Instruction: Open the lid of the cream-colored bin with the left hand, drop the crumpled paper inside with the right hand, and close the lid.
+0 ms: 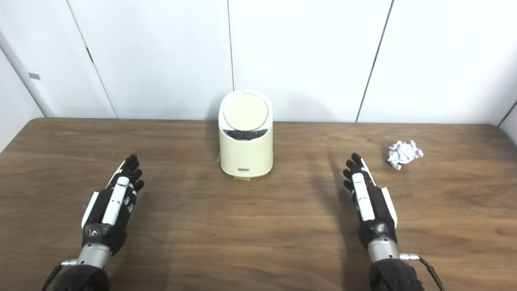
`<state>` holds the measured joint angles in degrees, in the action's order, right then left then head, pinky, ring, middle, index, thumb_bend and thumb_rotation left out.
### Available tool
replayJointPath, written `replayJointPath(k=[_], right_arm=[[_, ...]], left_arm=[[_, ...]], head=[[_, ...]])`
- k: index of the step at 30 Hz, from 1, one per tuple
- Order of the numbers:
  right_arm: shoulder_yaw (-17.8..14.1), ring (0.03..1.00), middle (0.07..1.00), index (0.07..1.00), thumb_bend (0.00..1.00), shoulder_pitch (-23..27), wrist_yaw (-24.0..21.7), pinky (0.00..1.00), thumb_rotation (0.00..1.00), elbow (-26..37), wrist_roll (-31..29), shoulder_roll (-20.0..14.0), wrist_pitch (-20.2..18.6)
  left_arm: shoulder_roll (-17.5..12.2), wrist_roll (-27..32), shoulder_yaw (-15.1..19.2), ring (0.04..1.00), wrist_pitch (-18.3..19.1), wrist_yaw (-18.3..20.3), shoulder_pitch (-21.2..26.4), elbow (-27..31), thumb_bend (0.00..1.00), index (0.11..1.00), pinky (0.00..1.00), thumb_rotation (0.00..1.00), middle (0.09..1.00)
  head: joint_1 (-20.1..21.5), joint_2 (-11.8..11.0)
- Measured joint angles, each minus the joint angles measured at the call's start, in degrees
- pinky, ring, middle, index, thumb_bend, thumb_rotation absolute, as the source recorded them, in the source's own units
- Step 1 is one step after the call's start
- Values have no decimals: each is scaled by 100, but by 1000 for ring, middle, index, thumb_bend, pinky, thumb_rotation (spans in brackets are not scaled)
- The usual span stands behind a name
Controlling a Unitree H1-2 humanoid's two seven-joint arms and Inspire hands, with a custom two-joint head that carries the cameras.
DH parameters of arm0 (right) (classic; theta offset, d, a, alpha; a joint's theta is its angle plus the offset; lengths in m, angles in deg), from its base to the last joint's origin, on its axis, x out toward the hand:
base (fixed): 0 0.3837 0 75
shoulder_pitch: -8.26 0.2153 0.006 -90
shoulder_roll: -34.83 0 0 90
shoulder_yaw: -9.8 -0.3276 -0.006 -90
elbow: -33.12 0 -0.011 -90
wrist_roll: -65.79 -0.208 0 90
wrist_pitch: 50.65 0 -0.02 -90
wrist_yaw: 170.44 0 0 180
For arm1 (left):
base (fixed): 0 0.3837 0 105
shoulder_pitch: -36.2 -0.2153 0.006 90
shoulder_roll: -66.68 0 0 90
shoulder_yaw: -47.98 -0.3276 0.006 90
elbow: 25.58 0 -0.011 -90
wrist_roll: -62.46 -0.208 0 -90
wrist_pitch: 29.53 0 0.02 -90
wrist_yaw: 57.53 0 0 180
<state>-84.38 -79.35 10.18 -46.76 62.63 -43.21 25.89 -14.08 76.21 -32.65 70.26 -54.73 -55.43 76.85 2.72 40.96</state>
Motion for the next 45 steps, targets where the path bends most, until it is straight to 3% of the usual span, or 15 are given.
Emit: replayJointPath(k=[15, 21, 28, 36, 45], right_arm=[[0, 930, 943, 953, 494, 0, 0, 925, 892, 0, 5, 2, 0], [6, 932, 948, 959, 524, 0, -7, 929, 864, -1, 3, 0, 1], [7, 935, 952, 959, 542, 0, -15, 934, 853, -12, -3, 0, 5], [7, 936, 952, 961, 512, -1, -28, 939, 844, -61, -33, 15, 31], [3, 930, 948, 959, 482, -1, -19, 918, 783, -114, -78, 52, 46]], left_arm=[[0, 20, 14, 1000, -4, 1, 1, -3, 409, 993, 1000, 676, 989], [0, 39, 13, 999, -10, 26, 0, -22, 421, 990, 1000, 621, 987], [0, 89, 15, 999, -10, 26, 0, -30, 434, 987, 1000, 568, 989], [-1, 123, 13, 1000, -86, 36, 0, -146, 398, 996, 1000, 575, 993], [-18, 135, 8, 999, -237, 164, -2, -247, 457, 988, 1000, 563, 980]], head=[[9, 0], [26, -35], [88, -193], [114, -316], [167, -527]])
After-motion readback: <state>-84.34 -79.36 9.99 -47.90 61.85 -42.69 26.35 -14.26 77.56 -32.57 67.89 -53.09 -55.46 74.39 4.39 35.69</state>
